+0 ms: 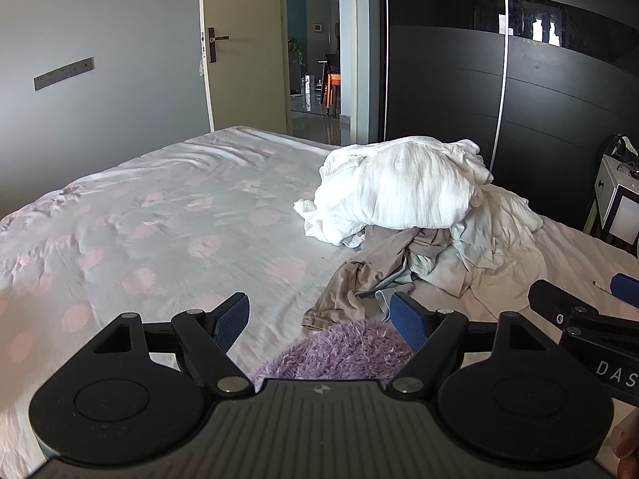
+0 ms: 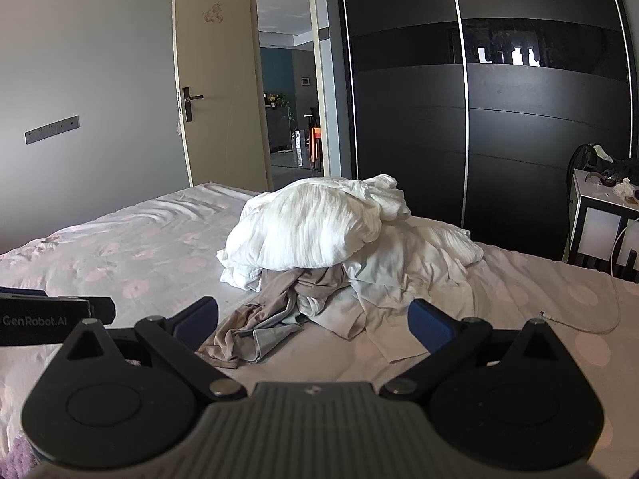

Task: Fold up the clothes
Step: 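Move both tools toward the heap of white gauze clothing on the bed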

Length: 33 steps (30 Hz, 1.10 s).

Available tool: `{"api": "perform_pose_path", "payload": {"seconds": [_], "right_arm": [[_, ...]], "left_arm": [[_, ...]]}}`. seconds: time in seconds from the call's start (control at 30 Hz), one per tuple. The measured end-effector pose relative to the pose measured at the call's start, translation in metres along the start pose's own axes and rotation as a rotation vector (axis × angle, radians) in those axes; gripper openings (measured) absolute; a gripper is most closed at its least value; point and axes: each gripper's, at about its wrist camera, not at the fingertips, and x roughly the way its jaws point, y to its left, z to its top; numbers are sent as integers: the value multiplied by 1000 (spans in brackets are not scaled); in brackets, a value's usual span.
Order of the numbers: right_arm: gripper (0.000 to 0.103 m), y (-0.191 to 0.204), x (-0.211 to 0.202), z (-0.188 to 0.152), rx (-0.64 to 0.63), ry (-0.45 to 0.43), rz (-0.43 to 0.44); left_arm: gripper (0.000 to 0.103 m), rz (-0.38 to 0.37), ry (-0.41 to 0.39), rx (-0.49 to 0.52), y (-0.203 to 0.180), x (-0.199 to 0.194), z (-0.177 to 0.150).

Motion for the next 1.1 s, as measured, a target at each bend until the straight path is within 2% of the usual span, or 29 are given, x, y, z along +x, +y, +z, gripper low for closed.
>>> {"api": "perform_pose_path", "payload": {"seconds": [0.73,1.1], "right_arm": [[102,-12,1,5,48,10,58],[102,-11,2,5,45,15,60]], "left_arm": [[77,9,25,-3,-2,2,-3],[77,15,26,-1,-2,3,-3]]}}
